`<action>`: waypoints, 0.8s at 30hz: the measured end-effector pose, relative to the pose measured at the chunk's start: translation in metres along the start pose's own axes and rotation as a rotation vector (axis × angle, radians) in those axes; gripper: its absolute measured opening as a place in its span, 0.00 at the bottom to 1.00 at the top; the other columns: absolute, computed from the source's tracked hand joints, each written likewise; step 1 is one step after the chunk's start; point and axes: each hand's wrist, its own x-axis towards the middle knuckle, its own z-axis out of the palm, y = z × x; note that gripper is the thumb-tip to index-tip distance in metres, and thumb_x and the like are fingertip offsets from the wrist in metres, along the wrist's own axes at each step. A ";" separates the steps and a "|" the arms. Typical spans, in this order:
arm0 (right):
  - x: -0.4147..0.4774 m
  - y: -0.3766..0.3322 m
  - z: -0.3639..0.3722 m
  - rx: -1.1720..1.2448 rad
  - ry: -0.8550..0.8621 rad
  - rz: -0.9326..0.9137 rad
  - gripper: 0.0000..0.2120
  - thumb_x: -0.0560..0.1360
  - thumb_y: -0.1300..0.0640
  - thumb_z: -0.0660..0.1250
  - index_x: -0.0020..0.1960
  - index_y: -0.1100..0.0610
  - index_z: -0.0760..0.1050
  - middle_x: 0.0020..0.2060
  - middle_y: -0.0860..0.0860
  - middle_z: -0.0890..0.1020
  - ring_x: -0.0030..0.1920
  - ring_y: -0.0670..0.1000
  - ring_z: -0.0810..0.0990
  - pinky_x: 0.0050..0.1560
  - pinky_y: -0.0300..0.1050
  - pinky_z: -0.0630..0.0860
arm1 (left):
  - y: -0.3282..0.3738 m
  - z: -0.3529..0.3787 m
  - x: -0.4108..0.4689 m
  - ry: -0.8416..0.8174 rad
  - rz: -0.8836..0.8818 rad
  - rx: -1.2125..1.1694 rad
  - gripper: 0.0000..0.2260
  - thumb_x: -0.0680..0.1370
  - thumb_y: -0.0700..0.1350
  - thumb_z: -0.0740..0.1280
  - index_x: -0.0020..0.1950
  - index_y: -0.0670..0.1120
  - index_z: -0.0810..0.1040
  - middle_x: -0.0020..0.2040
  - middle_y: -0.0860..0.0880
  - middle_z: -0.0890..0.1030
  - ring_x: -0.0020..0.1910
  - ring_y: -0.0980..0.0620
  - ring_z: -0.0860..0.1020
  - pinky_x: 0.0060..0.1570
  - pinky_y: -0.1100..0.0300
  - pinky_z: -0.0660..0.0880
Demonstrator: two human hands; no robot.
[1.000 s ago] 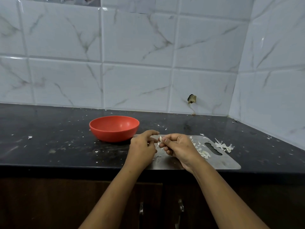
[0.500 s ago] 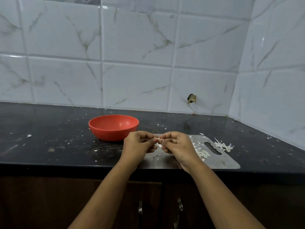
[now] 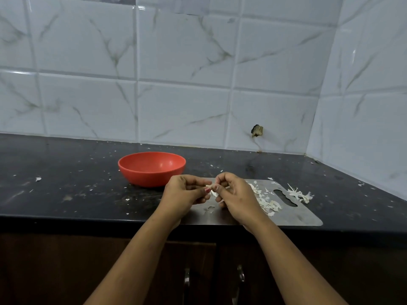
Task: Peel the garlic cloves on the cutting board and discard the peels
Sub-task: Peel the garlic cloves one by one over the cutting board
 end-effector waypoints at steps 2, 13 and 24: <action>0.000 -0.001 0.001 -0.046 -0.014 -0.024 0.05 0.79 0.61 0.64 0.45 0.54 0.73 0.39 0.51 0.77 0.32 0.42 0.77 0.33 0.37 0.75 | -0.001 -0.001 0.000 -0.004 -0.003 -0.011 0.07 0.74 0.31 0.69 0.46 0.41 0.82 0.37 0.43 0.84 0.34 0.53 0.81 0.36 0.65 0.78; -0.001 -0.003 0.001 -0.121 -0.025 -0.045 0.05 0.81 0.60 0.60 0.47 0.54 0.72 0.41 0.50 0.77 0.32 0.40 0.77 0.35 0.39 0.76 | 0.000 -0.001 0.000 0.001 0.002 -0.001 0.07 0.74 0.31 0.69 0.47 0.41 0.82 0.39 0.42 0.84 0.34 0.52 0.80 0.36 0.64 0.78; -0.003 -0.007 0.001 -0.154 -0.046 -0.070 0.06 0.82 0.60 0.57 0.47 0.55 0.69 0.44 0.51 0.75 0.34 0.39 0.77 0.37 0.41 0.76 | -0.002 0.006 0.000 0.121 0.031 0.099 0.03 0.74 0.37 0.71 0.45 0.44 0.82 0.38 0.44 0.84 0.33 0.55 0.81 0.36 0.65 0.78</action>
